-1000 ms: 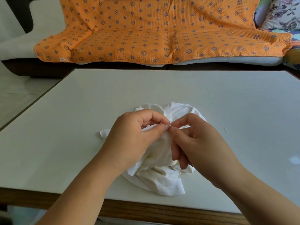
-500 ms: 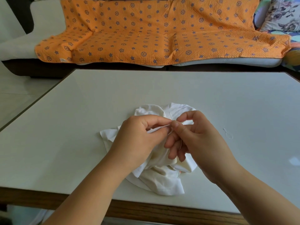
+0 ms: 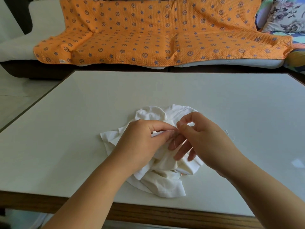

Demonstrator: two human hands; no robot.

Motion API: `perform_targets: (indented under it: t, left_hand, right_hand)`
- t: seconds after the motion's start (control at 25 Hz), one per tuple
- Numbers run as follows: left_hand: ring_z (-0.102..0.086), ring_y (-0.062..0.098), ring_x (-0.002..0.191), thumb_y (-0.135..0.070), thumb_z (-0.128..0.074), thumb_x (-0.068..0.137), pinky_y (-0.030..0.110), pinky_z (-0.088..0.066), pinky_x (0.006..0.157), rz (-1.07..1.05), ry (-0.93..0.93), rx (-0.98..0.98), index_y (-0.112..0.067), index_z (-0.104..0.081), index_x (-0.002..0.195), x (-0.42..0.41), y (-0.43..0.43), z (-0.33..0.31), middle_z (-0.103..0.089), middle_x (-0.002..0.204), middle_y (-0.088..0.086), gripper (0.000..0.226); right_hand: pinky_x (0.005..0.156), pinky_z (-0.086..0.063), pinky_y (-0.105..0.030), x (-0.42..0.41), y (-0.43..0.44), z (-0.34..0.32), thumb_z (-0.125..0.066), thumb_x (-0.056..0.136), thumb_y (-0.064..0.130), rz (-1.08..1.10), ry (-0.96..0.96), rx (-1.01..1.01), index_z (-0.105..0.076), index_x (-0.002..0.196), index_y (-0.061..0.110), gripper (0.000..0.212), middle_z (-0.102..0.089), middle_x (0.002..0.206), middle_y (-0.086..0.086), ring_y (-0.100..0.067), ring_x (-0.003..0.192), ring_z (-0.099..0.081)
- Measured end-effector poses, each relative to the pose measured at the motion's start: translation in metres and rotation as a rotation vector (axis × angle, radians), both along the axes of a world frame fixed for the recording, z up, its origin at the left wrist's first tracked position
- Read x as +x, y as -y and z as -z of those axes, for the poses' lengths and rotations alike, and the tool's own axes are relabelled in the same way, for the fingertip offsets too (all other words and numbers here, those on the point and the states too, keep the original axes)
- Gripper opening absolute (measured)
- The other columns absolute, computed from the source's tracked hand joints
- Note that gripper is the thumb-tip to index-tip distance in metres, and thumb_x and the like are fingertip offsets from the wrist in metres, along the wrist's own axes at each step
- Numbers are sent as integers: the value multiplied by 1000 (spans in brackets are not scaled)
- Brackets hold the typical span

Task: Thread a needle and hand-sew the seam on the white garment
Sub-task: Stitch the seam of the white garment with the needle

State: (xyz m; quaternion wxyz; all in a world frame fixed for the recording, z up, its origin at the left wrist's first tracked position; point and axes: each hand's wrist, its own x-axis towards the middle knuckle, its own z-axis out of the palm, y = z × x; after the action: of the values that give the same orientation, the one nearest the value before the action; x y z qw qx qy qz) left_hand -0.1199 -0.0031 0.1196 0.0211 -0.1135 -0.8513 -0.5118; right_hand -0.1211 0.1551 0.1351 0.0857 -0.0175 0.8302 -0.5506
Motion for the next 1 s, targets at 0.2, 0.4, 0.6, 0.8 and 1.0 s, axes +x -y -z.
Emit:
perform_targets:
  t: [0.2,0.4,0.6,0.8,1.0]
  left_hand:
    - [-62,-16,93,-26,-67,91,0,-41,80,9,29,-17,-41,-73,87,-3,4,1,-71,90,-31,16]
    - [-61,-16,94,-24,-66,91,0,-40,81,25,19,-12,-42,-72,85,-4,9,-3,-70,91,-33,20]
    - [-61,-16,95,-23,-64,92,0,-40,81,63,70,-8,-38,-72,89,-3,11,-5,-71,92,-31,17]
    - [-62,-13,96,-24,-65,91,1,-41,81,69,147,19,-32,-75,94,-5,15,-3,-73,95,-25,13]
    - [-64,-10,94,-24,-66,89,2,-42,81,108,213,66,-29,-75,93,-3,19,-5,-74,93,-21,11]
  right_hand:
    - [64,-43,-27,-21,-22,-2,-54,97,23,256,-143,-168,-60,84,19,15,-72,82,5,-4,62,-60]
    - [71,-50,-27,-37,-44,-11,-46,101,16,239,-83,-434,-54,85,15,18,-76,101,-2,-15,83,-70]
    - [80,-60,-40,-45,-47,-7,-30,105,9,152,51,-950,-47,86,8,25,-71,105,-25,-34,100,-71]
    - [86,-52,-24,-52,-47,18,-35,104,20,337,-379,-42,-43,95,21,13,-74,90,6,-10,96,-68]
    - [68,-47,-25,-56,-51,33,-32,104,18,234,-523,339,-38,99,18,8,-66,88,16,-19,87,-62]
